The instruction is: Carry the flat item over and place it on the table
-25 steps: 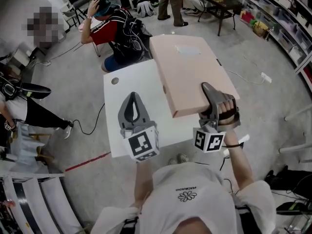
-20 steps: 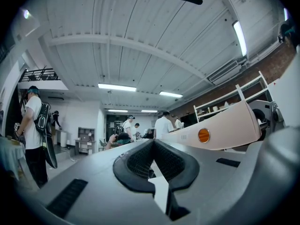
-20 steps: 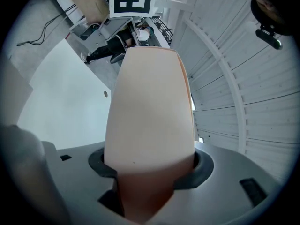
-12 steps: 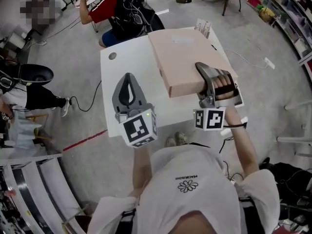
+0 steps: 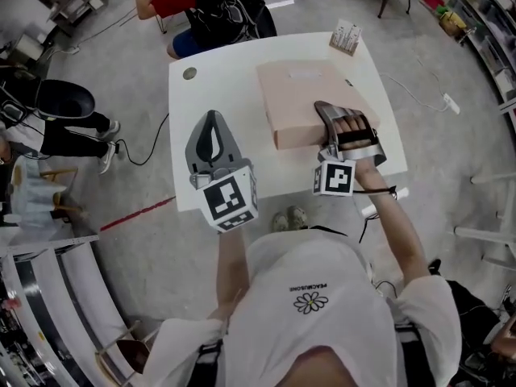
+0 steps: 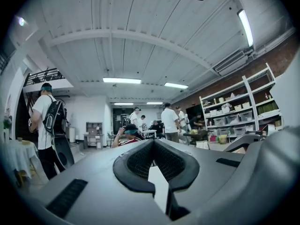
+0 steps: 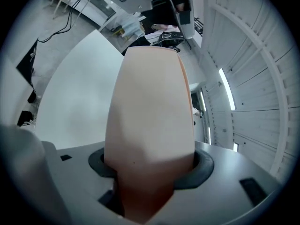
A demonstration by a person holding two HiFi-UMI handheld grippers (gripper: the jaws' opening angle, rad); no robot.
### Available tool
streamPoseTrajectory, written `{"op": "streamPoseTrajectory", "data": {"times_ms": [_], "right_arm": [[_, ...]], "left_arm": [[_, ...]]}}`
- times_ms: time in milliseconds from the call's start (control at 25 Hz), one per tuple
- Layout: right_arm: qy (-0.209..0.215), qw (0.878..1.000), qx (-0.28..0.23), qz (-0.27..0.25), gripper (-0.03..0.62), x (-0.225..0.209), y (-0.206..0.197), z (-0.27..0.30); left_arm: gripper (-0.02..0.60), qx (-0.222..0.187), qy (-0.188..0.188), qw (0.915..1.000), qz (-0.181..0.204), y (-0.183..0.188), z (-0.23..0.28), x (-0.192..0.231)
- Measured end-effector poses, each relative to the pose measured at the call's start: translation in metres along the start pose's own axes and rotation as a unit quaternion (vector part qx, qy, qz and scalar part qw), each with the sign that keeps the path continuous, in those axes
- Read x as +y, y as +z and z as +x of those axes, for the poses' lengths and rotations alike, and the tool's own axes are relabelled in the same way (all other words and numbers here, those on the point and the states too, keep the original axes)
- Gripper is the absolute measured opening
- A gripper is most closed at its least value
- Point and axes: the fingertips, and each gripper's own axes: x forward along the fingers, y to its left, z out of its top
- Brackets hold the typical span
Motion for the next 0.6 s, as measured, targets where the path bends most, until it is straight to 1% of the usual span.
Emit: {"op": "streamPoseTrajectory", "data": {"times_ms": [160,320,600], "right_arm": [[-0.006,1.0,0.015,-0.015,0.288,0.023,0.004,0.016],[-0.005,0.999,0.022,-0.036,0.288,0.041,0.006,0.027],[-0.019,0.999,0.024,-0.036,0.288,0.056,0.008,0.027]], "left_arm": [[0.015,0.01,0.004,0.9999,0.004,-0.01,-0.001,0.004],[0.015,0.013,0.0,0.9998,0.012,-0.011,-0.003,0.003],[0.015,0.016,-0.004,0.9998,0.013,-0.015,-0.008,-0.001]]}}
